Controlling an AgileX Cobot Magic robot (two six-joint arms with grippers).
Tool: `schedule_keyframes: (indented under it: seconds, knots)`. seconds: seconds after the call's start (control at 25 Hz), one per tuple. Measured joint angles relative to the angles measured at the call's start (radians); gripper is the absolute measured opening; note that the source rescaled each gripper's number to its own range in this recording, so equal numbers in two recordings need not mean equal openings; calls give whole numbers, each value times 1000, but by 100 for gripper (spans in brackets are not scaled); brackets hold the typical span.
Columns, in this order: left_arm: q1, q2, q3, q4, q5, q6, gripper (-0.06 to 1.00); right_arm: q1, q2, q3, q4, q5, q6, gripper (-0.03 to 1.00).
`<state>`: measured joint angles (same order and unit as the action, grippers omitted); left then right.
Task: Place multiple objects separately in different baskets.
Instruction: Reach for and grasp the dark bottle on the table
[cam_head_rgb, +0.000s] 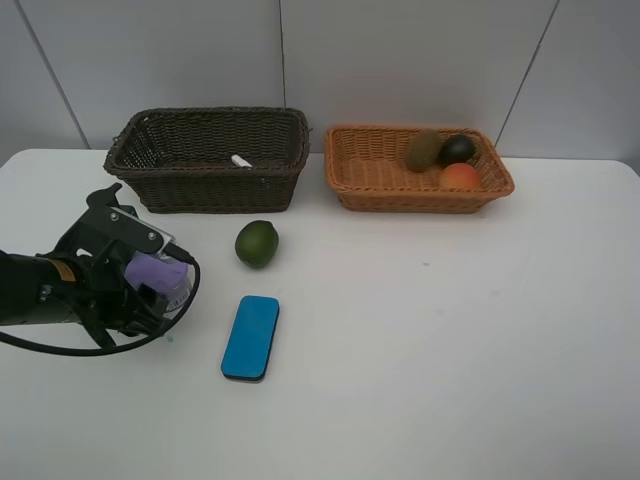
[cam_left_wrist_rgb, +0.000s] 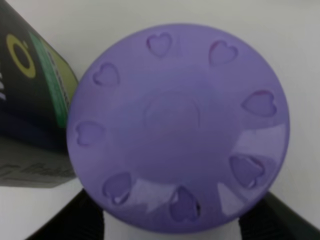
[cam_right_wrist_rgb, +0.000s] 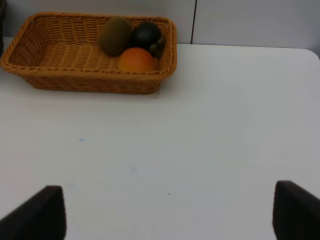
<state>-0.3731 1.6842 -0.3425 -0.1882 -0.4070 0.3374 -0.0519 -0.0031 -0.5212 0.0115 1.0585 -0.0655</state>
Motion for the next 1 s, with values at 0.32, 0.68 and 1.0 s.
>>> schedule_keyframes:
  seconds: [0.32, 0.68, 1.0]
  knots:
    - [0, 3, 0, 1, -65, 0, 11, 0, 0, 0, 0, 0, 0, 100]
    - [0, 3, 0, 1, -68, 0, 0, 0, 0, 0, 0, 0, 0, 100]
    - [0, -40, 1, -20, 81, -19, 25, 0, 0, 0, 0, 0, 0, 100]
